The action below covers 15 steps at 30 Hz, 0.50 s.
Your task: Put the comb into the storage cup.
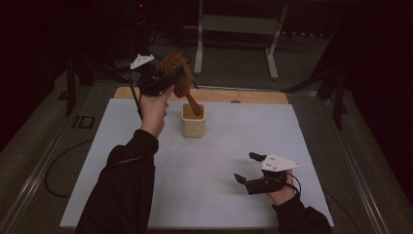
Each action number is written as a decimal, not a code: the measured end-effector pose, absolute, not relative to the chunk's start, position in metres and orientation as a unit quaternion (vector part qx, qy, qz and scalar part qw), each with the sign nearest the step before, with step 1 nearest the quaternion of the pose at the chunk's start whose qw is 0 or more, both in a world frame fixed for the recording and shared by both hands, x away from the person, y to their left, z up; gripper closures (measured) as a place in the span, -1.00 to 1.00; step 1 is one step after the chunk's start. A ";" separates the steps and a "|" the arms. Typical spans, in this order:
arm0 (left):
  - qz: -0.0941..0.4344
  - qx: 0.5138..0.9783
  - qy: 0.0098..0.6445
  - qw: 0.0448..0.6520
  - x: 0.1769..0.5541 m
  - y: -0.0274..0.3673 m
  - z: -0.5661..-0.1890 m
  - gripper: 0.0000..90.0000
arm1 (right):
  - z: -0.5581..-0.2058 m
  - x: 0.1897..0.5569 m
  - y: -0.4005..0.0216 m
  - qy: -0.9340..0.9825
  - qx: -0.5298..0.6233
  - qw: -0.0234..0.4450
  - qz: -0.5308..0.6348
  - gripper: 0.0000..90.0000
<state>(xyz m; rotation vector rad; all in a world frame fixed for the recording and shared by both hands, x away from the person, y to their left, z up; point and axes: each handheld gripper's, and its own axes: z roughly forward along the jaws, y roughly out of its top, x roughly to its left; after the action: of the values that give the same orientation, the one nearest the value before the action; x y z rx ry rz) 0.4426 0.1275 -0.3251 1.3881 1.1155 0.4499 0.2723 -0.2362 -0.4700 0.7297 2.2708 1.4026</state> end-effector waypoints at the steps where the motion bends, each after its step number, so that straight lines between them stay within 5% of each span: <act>1: 0.199 0.602 0.483 0.604 0.444 0.127 -0.327 0.20 | -0.470 0.272 -0.236 0.806 0.259 0.186 0.499 -0.78; 15: 0.178 0.602 0.498 0.598 0.456 0.123 -0.358 0.20 | -0.471 0.273 -0.237 0.806 0.262 0.183 0.498 -0.78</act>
<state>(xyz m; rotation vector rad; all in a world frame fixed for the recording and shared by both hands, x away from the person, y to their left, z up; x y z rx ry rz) 0.4559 0.1229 -0.3585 1.3967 1.1560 0.4127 0.2728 -0.2370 -0.4714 0.7388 2.2744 1.4062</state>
